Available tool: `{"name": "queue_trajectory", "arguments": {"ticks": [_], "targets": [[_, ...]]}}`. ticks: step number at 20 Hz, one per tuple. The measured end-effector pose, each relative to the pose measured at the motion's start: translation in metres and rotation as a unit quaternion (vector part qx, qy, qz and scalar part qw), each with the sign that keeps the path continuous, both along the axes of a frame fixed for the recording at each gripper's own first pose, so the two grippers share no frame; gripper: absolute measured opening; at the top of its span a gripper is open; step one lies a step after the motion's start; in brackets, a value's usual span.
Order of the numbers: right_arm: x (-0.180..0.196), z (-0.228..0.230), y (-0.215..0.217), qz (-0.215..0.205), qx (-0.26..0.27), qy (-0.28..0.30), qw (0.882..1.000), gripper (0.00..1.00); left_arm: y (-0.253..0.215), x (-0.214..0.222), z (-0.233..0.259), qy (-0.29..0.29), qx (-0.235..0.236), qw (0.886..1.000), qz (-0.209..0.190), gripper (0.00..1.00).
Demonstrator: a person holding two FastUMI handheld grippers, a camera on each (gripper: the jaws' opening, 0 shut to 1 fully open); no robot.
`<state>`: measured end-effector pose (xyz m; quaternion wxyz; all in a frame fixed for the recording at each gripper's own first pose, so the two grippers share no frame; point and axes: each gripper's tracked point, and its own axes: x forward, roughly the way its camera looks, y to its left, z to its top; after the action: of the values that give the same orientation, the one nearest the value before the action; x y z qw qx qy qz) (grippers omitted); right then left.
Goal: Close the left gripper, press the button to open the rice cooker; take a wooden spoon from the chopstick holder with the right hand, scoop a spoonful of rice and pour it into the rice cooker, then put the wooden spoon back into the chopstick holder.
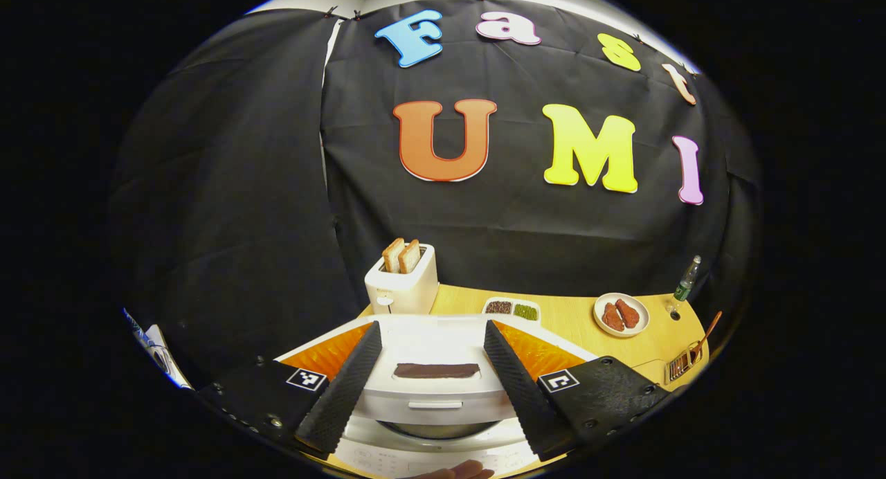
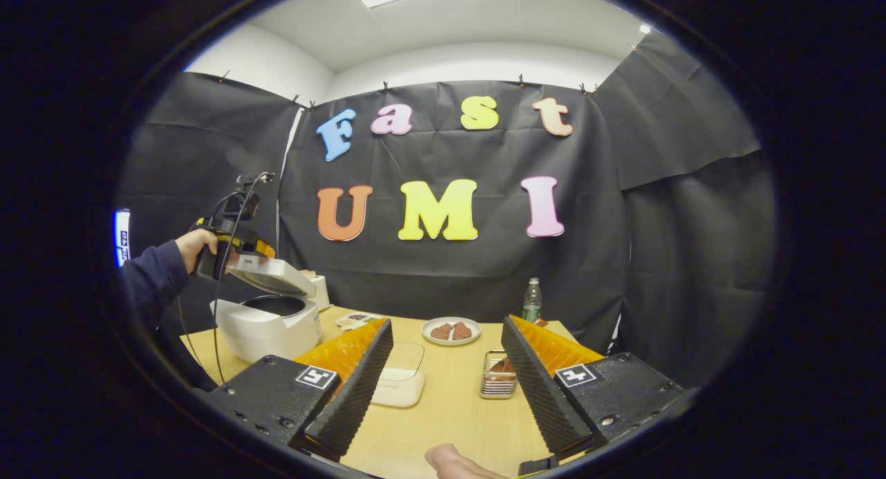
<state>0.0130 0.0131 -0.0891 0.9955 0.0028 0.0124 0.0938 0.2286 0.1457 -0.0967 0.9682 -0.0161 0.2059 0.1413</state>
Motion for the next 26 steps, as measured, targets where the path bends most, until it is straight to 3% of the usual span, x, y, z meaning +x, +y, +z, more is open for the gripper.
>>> {"name": "queue_trajectory", "arguments": {"ticks": [7, 14, 26], "targets": [[-0.015, -0.024, 0.008, 0.02, 0.017, 0.008, 1.0, 0.97, -0.01, -0.031, -0.037, 0.005, -0.002, 1.0, -0.004, 0.97], [-0.034, -0.041, -0.008, 0.006, 0.017, 0.01, 1.0, 0.99, -0.014, -0.045, -0.062, 0.032, -0.009, 0.999, 0.003, 0.97], [-0.027, -0.053, -0.005, 0.003, 0.033, 0.028, 0.999, 0.99, -0.016, -0.05, -0.076, 0.037, -0.007, 0.999, -0.006, 0.98]]}}
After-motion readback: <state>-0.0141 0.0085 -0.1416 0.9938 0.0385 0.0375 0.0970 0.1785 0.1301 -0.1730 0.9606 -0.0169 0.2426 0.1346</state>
